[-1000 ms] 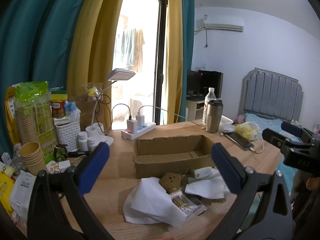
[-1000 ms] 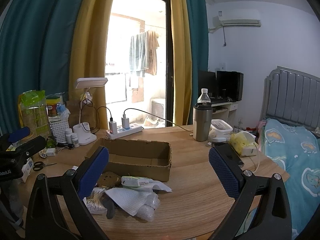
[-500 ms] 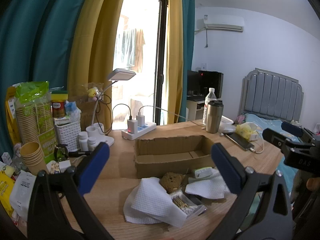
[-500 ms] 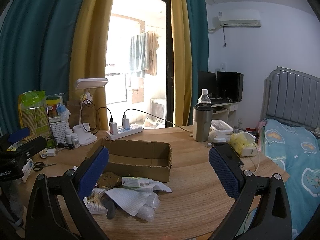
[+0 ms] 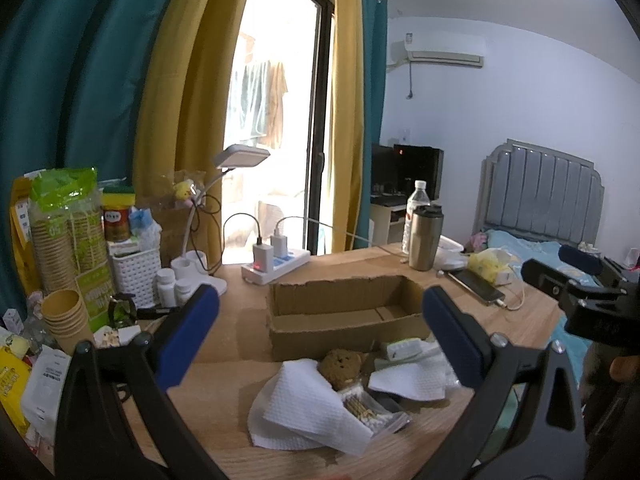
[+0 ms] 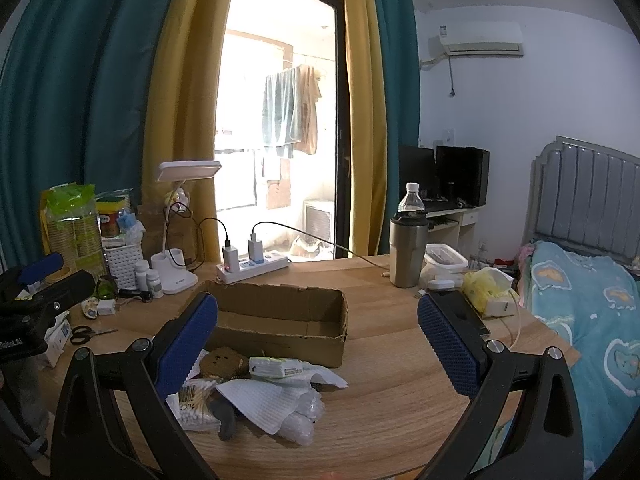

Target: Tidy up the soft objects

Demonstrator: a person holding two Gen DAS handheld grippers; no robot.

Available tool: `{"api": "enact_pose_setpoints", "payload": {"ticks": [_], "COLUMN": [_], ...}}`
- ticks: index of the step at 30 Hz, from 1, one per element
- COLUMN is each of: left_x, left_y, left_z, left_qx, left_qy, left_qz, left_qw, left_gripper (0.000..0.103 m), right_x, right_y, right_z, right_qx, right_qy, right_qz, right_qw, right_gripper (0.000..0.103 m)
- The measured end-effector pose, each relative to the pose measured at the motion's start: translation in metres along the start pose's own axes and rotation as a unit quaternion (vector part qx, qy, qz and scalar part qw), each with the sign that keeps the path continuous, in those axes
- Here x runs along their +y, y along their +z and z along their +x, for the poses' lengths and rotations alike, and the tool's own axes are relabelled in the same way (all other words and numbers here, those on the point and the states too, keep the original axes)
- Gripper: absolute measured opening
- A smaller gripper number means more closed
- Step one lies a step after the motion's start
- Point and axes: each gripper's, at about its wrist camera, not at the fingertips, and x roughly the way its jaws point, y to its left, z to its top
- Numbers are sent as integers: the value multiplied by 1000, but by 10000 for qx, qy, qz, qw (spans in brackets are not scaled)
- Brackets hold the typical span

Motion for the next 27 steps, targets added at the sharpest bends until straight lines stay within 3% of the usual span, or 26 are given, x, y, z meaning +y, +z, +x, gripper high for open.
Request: {"api": "enact_pose_setpoints", "payload": {"ticks": [27], "left_x": [0], "left_y": [7], "left_z": [-4], "left_qx": [-13], "left_qy": [-40], "left_qz": [-38], "left_qw": [10000], "left_gripper": [102], "right_x": [-1], "right_y": [3], "right_z": [-3], "right_qx": [-52], "right_qy": [-13], "right_qz": [-13], "right_qw": [10000], "right_gripper": [102]}}
